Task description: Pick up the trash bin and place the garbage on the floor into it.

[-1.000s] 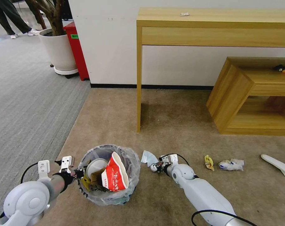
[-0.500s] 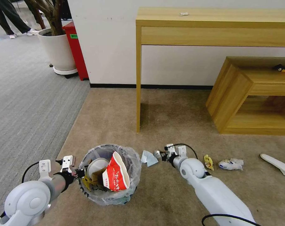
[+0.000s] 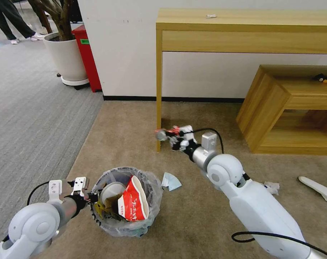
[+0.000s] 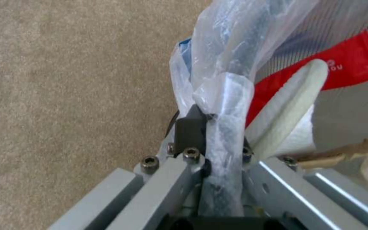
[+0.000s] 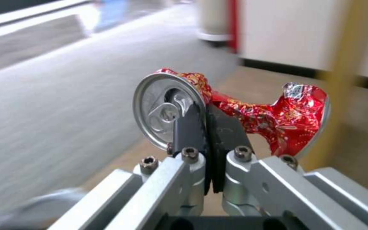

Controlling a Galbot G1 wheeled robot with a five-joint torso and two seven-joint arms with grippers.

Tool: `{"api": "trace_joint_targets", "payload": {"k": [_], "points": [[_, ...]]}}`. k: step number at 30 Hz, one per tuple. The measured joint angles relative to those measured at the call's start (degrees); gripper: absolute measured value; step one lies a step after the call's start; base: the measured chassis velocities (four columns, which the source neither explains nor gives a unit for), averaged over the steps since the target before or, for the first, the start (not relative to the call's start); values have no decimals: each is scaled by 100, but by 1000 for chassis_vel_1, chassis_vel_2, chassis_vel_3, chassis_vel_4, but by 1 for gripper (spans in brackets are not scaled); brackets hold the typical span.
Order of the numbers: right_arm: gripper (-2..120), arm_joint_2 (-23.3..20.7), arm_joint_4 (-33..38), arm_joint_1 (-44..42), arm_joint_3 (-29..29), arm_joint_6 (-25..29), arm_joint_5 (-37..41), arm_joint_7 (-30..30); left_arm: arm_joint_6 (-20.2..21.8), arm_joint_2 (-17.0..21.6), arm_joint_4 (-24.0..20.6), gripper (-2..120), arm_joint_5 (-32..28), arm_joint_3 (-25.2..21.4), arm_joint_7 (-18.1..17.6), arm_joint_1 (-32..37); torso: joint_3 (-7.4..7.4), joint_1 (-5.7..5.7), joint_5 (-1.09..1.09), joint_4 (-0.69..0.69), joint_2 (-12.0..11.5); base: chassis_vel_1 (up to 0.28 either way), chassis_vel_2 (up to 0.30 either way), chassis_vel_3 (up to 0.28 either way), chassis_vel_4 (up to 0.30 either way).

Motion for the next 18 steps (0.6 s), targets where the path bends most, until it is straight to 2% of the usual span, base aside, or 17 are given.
{"api": "trace_joint_targets", "payload": {"k": [3,8,12,18], "points": [[0,-199,492,-1,-412,-64,189,-75,0,130,18,0,-65,184,-57,-130,0,0,0,0,0,0,0,0,0],[0,-390,804,-29,-762,-101,250,-126,0,223,34,0,-95,354,-99,-271,0,0,1,-1,0,0,0,0,0],[0,-637,1170,-85,-1303,-276,358,-171,0,303,61,0,-130,589,-154,-511,0,0,1,-2,0,0,0,0,0],[0,-706,1192,-271,-1441,-411,469,-106,0,331,-21,0,-217,553,-230,-472,0,0,1,-1,1,0,0,0,0]]}}
